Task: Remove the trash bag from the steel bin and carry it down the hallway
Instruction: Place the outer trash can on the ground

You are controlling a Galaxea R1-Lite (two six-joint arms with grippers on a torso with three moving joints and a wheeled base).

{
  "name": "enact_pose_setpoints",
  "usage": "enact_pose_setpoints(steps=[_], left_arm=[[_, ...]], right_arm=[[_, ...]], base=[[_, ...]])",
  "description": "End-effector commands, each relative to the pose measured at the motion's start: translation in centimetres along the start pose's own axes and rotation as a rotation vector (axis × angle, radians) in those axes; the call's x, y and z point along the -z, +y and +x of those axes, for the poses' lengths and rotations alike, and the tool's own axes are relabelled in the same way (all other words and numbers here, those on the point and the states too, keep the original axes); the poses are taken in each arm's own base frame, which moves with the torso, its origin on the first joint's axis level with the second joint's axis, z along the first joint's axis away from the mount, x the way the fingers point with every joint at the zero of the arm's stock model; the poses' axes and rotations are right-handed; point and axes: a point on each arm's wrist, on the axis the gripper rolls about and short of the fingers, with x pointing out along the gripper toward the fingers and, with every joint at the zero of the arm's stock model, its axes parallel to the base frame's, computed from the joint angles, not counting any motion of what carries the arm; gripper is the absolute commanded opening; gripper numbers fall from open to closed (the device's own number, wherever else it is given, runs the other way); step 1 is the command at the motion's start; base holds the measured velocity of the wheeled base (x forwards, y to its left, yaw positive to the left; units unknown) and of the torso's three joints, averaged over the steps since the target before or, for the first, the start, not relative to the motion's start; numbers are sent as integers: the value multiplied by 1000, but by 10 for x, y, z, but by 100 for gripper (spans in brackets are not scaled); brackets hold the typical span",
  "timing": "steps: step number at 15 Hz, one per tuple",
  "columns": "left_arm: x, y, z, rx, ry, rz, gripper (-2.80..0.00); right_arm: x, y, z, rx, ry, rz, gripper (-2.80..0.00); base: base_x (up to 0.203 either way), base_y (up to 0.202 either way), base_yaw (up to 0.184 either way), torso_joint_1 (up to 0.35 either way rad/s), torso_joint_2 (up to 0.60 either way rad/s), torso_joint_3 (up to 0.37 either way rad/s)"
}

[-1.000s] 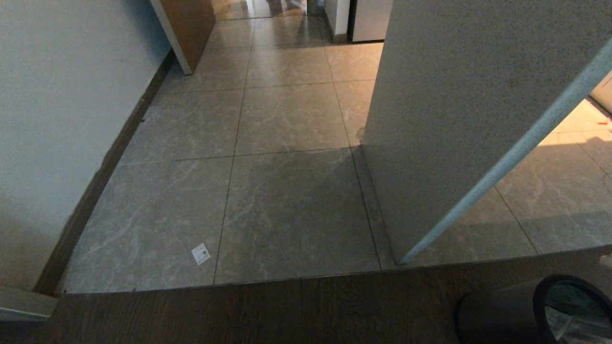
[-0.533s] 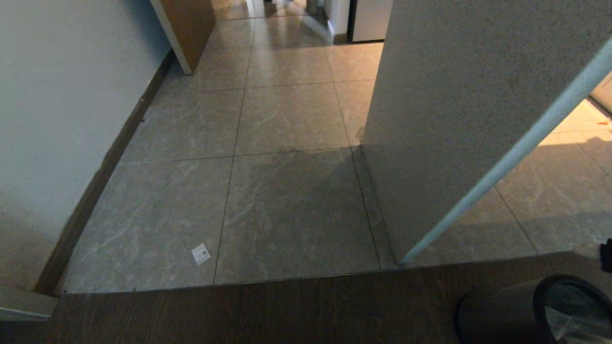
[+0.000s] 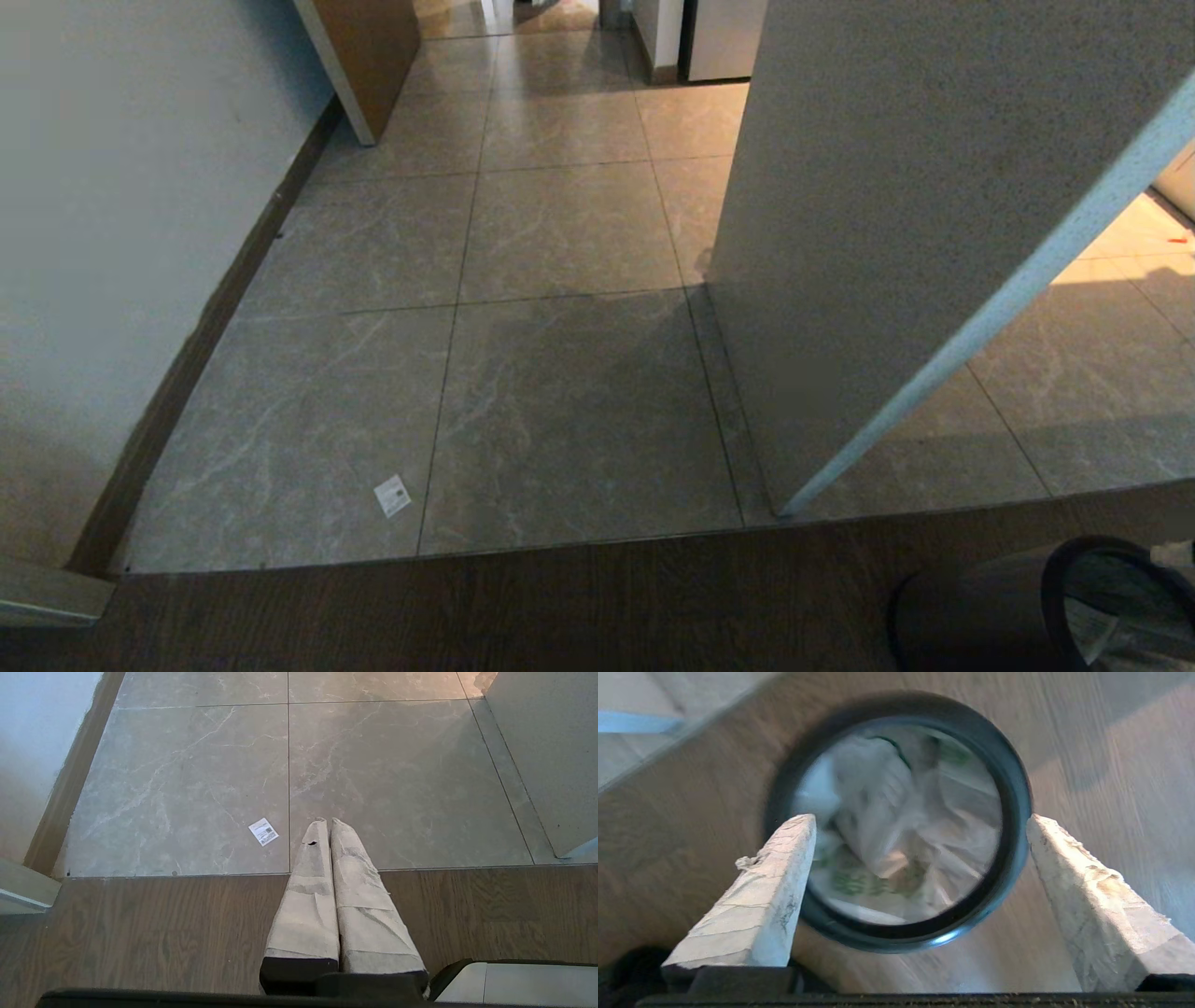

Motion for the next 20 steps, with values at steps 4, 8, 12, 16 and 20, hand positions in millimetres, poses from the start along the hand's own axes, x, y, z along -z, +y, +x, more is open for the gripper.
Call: enact_pose_setpoints(steps=[4,8,12,16,20], left_arm=[[0,0,0,0,0,0,-280],[0,0,0,0,0,0,-280],[0,0,0,0,0,0,-280],[0,0,0,0,0,0,-280],[0,0,0,0,0,0,-280]], right_arm=[[13,-22,50,22,74,41,0],[27,-39,67,46,121,85,0],[38,-40,80,29,166,98,0],[34,-55,100,50,144,107,0],[41,-62,117,61,144,110,0]], base=[[0,0,0,0,0,0],[0,0,0,0,0,0],[0,0,0,0,0,0],[0,0,0,0,0,0],[0,0,0,0,0,0]])
